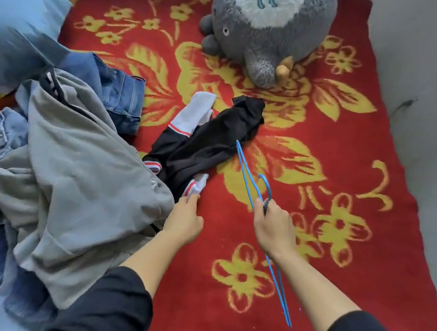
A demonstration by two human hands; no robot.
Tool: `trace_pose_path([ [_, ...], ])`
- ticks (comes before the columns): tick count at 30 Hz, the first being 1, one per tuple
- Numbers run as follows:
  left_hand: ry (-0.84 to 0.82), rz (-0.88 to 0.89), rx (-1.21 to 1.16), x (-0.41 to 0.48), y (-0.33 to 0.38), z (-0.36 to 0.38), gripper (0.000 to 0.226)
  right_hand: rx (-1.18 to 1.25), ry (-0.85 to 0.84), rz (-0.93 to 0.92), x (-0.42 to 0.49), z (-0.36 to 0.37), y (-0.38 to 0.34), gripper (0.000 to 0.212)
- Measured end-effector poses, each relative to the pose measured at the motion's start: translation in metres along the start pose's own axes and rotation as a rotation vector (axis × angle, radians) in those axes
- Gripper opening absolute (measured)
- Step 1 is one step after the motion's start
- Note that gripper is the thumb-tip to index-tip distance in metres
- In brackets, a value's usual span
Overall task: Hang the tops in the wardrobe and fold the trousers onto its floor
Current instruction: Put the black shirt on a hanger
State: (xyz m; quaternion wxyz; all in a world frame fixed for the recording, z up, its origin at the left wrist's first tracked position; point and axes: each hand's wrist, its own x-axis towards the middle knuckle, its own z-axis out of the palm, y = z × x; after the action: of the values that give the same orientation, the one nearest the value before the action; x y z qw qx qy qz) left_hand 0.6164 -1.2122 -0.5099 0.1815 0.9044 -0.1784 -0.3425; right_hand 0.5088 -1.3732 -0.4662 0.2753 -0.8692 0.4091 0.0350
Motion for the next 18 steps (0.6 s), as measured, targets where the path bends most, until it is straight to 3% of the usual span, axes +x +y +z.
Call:
trace_pose_path([
  [3,0.013,-0.063,0.001,0.032,-0.002,0.017,0.081,-0.022,-0.022,-0.004,0.011,0.02,0.02,0.037],
  [6,0.031,-0.122,0.109,0.061,-0.006,0.029,0.085,-0.02,-0.094,0.024,0.019,0.04,0.042,0.04],
  [12,0.119,-0.058,0.382,0.099,-0.016,0.036,0.03,0.052,-0.197,0.083,0.026,0.063,0.061,0.042],
  [14,0.104,0.026,0.246,0.097,-0.01,0.033,0.021,0.104,-0.22,0.089,0.025,0.064,0.06,0.041],
  [18,-0.15,0.033,-0.319,0.068,0.019,0.015,0.025,0.351,-0.221,0.159,0.023,0.053,0.049,0.038],
])
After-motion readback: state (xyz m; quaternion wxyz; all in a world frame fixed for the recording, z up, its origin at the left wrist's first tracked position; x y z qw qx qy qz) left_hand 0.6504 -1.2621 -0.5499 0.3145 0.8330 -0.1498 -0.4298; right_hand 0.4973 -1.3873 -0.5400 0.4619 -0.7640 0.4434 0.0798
